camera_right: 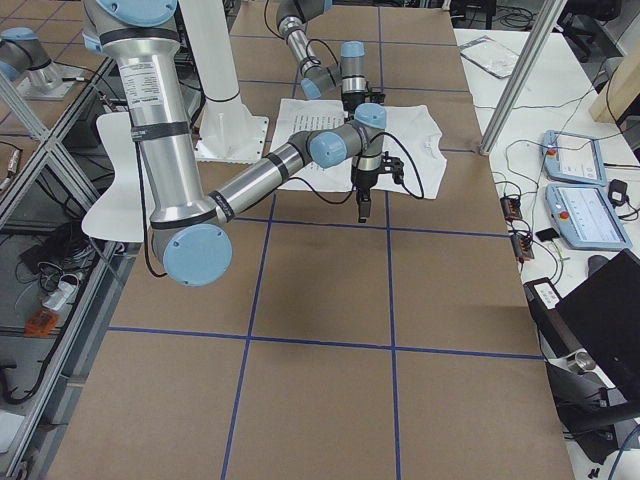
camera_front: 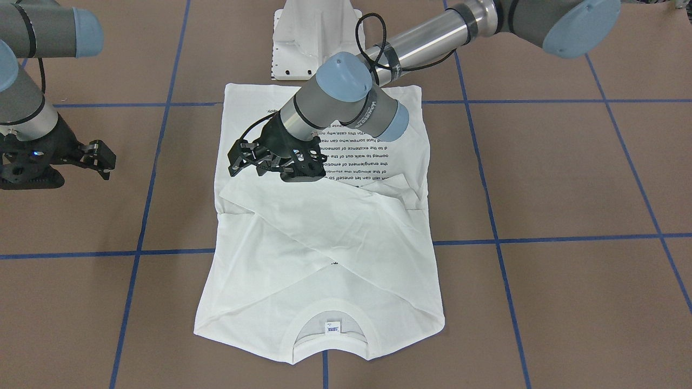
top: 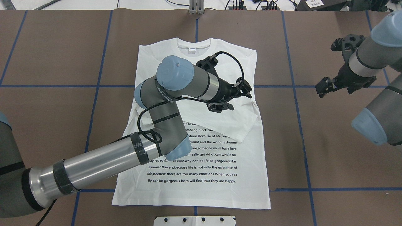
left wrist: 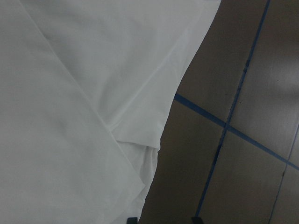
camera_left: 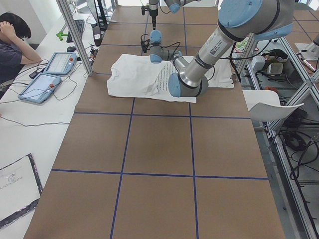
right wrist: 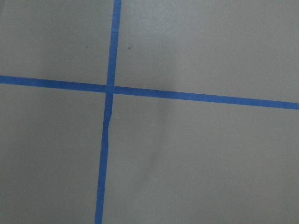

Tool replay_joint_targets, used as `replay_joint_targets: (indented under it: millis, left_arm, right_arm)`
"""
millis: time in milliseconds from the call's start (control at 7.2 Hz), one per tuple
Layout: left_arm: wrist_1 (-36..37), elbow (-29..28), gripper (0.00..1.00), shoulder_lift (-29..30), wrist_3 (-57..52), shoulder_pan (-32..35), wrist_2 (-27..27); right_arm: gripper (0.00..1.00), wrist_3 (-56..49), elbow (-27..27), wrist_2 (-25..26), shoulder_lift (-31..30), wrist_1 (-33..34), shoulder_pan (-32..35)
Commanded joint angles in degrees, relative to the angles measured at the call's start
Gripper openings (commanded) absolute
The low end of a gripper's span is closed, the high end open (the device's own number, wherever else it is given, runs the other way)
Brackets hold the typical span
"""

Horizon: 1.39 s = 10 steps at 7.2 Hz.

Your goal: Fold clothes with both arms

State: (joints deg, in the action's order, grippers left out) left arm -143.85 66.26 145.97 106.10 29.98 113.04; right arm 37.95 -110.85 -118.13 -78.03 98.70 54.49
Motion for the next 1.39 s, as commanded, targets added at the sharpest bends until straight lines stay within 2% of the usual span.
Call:
replay_joint_targets:
  millis: [0,278,417,694,833,1111,1250]
  left_arm:
    - [1.1,3.7,1.0,-3.2,-0.9,0.2,0.3]
    - [7.9,11.6,1.0,-9.6,-7.4,0.5,0.3]
    - [13.6,18.0,1.0,-13.8,-13.0,0.7,0.3]
    - [19.3,34.9,1.0,-26.7,-17.9,2.3,0.0]
    - [20.7,40.5,1.0,-31.7,-17.9,3.7,0.2]
    - [30.4,45.9,1.0,-34.2,-21.4,3.6,0.0]
    - [30.6,48.2,1.0,-35.0,-21.5,3.6,-0.3]
  right_arm:
    - [1.0,0.6,-1.2,-0.1,0.2,-0.1,-0.1]
    - [1.0,6.1,-5.1,-0.3,-0.4,-0.1,-2.0]
    - [1.0,12.3,-7.0,-0.1,0.2,-0.3,-5.8]
    - [1.0,23.9,-7.6,2.0,-1.8,-11.7,-12.4]
    - [1.0,28.2,-8.5,3.7,-2.6,-13.7,-16.2]
    - [1.0,36.7,-10.7,11.1,-4.0,-13.9,-26.6]
    - [1.0,42.3,-11.4,14.7,-5.5,-15.7,-32.4]
